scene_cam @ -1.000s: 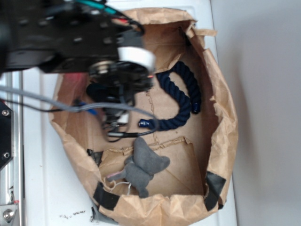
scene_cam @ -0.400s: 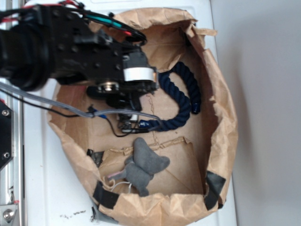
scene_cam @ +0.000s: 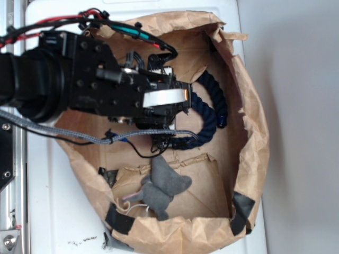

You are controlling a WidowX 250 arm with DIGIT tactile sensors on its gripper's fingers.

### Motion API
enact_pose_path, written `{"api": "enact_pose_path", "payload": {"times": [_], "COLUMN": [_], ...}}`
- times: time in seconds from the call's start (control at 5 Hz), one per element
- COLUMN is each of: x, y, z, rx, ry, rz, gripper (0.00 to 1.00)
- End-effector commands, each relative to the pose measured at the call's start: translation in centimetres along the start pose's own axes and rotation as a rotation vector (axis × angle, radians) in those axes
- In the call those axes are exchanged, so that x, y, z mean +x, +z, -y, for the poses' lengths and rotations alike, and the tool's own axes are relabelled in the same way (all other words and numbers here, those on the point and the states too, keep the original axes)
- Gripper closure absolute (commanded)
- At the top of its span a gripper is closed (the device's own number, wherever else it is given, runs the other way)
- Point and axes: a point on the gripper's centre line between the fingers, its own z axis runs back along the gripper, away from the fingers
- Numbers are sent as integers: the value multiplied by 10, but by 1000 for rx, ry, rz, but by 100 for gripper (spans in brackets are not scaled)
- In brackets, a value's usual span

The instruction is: Grab the plastic pickle.

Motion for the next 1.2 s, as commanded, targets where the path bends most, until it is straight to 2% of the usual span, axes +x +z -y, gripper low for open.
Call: {"api": "enact_pose_path", "payload": {"times": [0.0,0.2,0.6,0.8,1.0], "x": [4,4,-2,-11,-26], "y": [14,30,64,62,53], "z": [-1,-8,-35,-42,-46], "rx": [-29,-45,-66,-62,-63], "ry": [32,37,6,-18,-101], "rz": [-52,-77,-121,-110,-131], "gripper": [100,0,0,0,0]}}
